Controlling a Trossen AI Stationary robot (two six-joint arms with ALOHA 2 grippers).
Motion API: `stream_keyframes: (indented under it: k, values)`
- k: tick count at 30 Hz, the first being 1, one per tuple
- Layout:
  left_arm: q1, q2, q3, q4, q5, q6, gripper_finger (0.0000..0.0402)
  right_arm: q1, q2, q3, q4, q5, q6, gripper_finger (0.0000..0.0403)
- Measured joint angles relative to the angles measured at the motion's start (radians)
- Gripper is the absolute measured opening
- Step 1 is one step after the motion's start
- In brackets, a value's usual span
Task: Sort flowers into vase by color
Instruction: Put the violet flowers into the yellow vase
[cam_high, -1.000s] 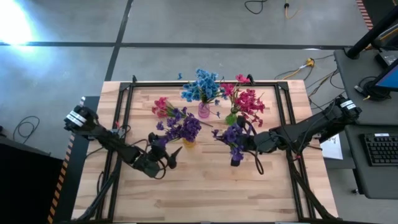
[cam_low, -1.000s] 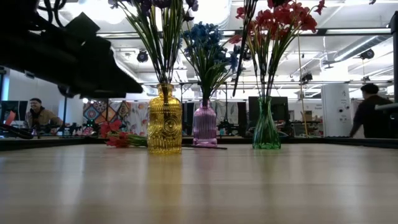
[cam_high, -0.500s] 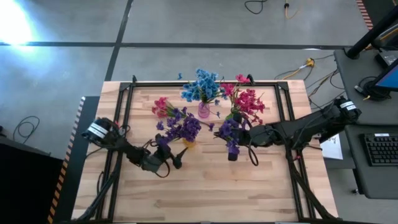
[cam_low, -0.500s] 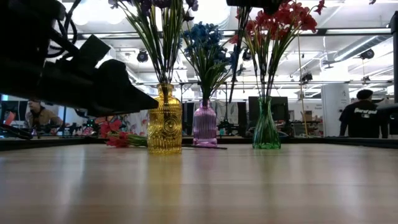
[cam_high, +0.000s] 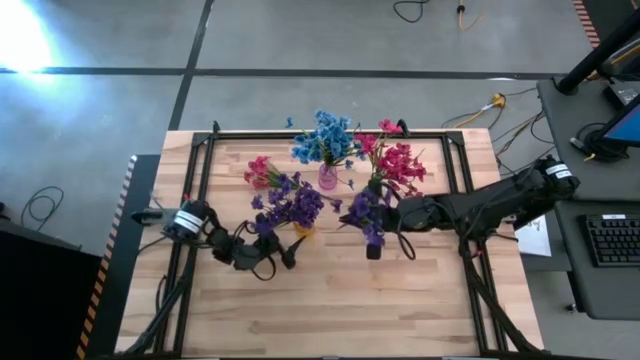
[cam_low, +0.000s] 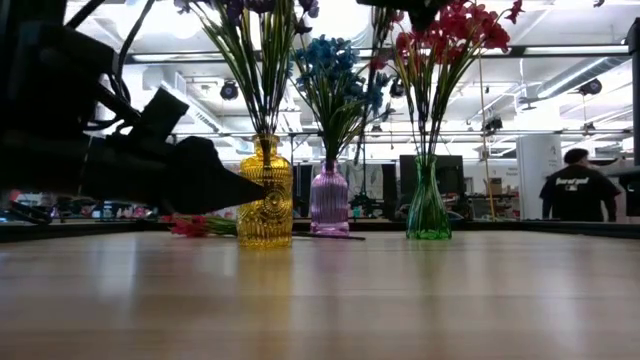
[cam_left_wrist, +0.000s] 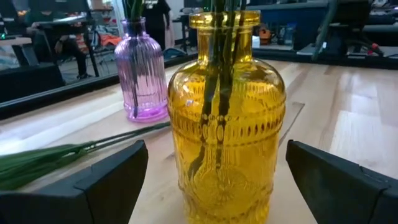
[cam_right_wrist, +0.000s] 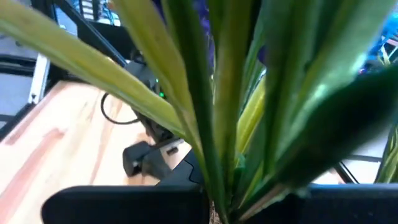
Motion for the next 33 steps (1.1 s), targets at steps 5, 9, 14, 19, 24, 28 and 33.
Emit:
stream_keyframes:
  k: [5, 9, 14, 19, 24, 28, 33]
  values:
    - [0.026, 0.031, 0.003, 0.009, 0.047, 0.01, 0.0366, -0.043, 0.028, 0.0, 0.039, -0.055, 0.001, 0.0011]
    - [0.043, 0.038, 0.004, 0.009, 0.069, 0.011, 0.0366, -0.074, 0.052, 0.002, 0.074, -0.083, 0.001, 0.0011]
    - [0.066, 0.038, 0.003, 0.007, 0.088, 0.011, 0.0366, -0.092, 0.084, 0.007, 0.073, -0.083, 0.0, 0.0011]
    - [0.091, 0.038, 0.014, 0.006, 0.111, 0.011, 0.0366, -0.097, 0.086, 0.01, 0.077, -0.084, -0.011, 0.0011]
    - [0.096, 0.038, 0.018, 0.007, 0.112, 0.011, 0.0365, -0.097, 0.077, 0.009, 0.096, -0.109, -0.018, 0.0011]
    - [0.097, 0.038, 0.018, 0.007, 0.112, 0.011, 0.0365, -0.099, 0.077, 0.009, 0.139, -0.122, -0.034, 0.0011]
    - [0.098, 0.037, 0.018, 0.007, 0.113, 0.011, 0.0351, -0.119, 0.079, 0.009, 0.223, -0.212, -0.036, 0.0011]
